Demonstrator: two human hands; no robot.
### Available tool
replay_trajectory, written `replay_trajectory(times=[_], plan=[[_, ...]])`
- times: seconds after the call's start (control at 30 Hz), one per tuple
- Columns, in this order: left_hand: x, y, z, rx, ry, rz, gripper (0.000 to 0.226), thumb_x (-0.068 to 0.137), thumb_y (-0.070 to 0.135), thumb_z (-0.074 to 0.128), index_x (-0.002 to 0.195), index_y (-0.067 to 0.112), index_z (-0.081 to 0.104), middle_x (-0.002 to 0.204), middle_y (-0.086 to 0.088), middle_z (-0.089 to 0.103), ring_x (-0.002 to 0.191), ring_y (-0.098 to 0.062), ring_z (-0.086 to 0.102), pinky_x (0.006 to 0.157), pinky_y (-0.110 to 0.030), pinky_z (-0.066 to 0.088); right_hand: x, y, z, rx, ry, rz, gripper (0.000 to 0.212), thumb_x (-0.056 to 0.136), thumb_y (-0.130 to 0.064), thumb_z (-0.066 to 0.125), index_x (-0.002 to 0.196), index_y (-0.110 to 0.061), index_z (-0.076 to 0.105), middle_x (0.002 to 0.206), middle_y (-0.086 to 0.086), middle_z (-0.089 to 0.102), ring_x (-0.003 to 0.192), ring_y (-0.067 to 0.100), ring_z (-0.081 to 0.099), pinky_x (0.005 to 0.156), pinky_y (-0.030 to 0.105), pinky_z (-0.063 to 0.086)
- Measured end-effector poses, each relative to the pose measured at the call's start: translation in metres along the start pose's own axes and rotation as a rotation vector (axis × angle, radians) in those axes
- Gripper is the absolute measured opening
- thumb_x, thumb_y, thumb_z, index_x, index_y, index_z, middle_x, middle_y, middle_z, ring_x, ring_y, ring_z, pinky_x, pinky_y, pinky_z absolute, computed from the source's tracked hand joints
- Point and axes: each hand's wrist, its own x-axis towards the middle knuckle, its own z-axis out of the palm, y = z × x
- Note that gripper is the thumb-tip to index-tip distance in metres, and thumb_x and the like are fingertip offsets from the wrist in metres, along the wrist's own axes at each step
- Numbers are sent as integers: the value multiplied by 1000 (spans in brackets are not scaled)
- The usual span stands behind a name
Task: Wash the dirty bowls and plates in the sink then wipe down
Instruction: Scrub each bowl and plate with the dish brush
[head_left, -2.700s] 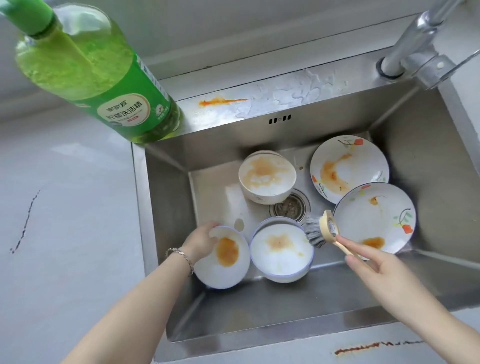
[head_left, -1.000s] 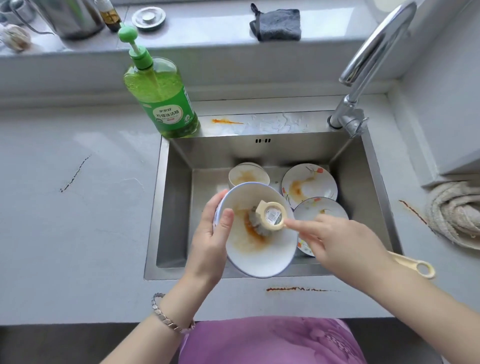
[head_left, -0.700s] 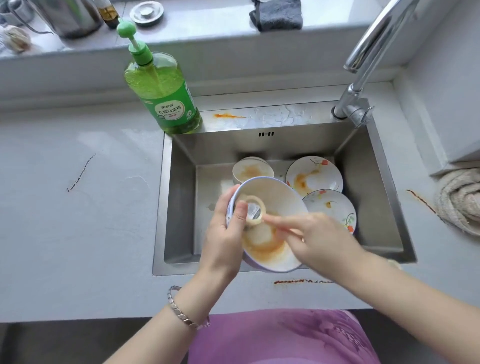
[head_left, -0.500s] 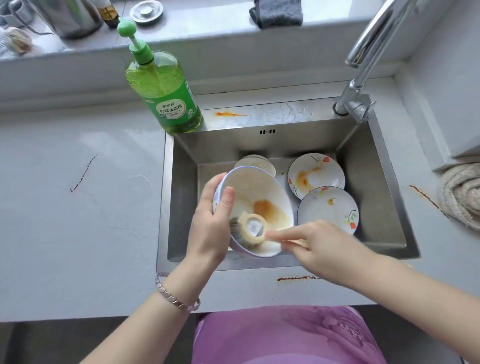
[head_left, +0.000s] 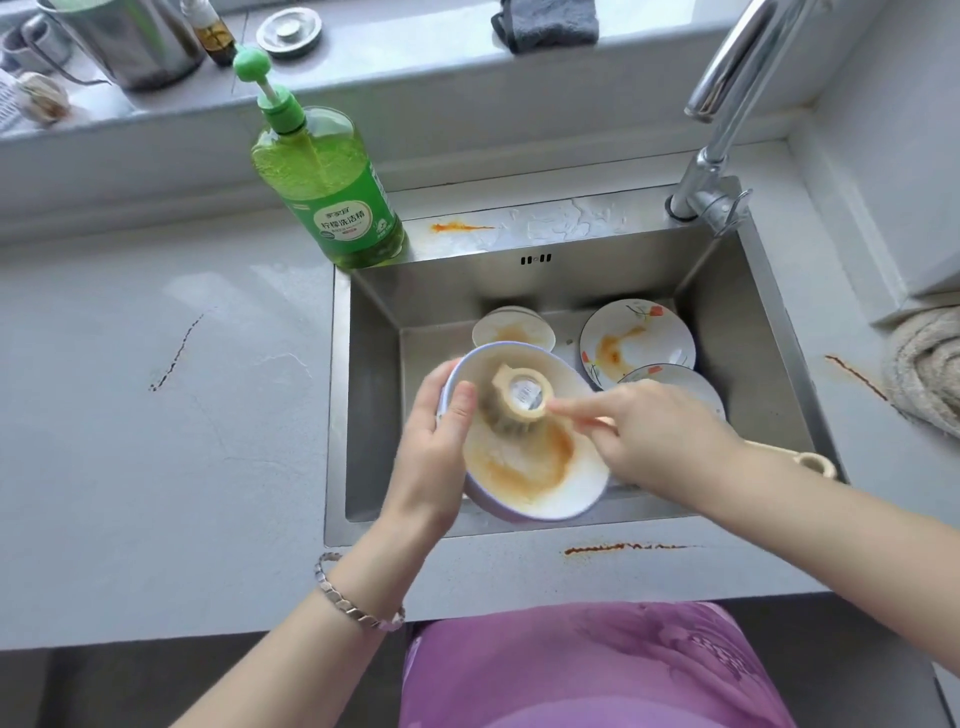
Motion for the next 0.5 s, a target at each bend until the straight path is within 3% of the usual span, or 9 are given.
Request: replay_trajectory(times=[0.07, 0.2, 0.27, 0.37, 0.5], plan=[[7, 1, -9, 18, 59, 15, 28, 80, 46, 45, 104, 39, 56, 100, 17, 62, 94, 1, 59, 84, -22, 46, -11, 4, 6, -23, -79, -16, 37, 97, -31, 39, 125, -53, 48, 113, -3, 64, 105, 21, 55, 69, 28, 32], [1, -1, -2, 29, 13, -5, 15, 87, 40, 52, 101, 41, 56, 95, 16, 64, 86, 3, 61, 76, -18, 47, -17, -23, 7, 299, -82, -130, 32, 94, -29, 48, 120, -48, 56, 111, -12, 67, 100, 9, 56, 74, 25, 37], [-5, -2, 2, 22, -31, -41, 13, 93, 35, 51, 102, 41, 57, 93, 16, 66, 86, 1, 62, 78, -22, 49, -3, -12, 2, 199, -21, -67, 33, 95, -32, 45, 121, -50, 53, 106, -5, 67, 97, 13, 56, 69, 25, 30], [2, -2, -10, 35, 34, -19, 22, 82, 46, 48, 102, 42, 56, 97, 20, 63, 91, 4, 59, 82, -24, 47, -9, 4, 5, -4, -68, -21, 36, 97, -33, 39, 126, -53, 47, 111, -1, 64, 103, 22, 55, 67, 27, 26], [2, -1, -7, 69, 13, 20, 26, 79, 46, 45, 102, 43, 56, 98, 18, 64, 93, 2, 60, 80, -18, 45, -23, -22, 10, 268, -133, -127, 33, 95, -31, 47, 119, -52, 54, 107, -9, 68, 95, 20, 55, 72, 27, 37]])
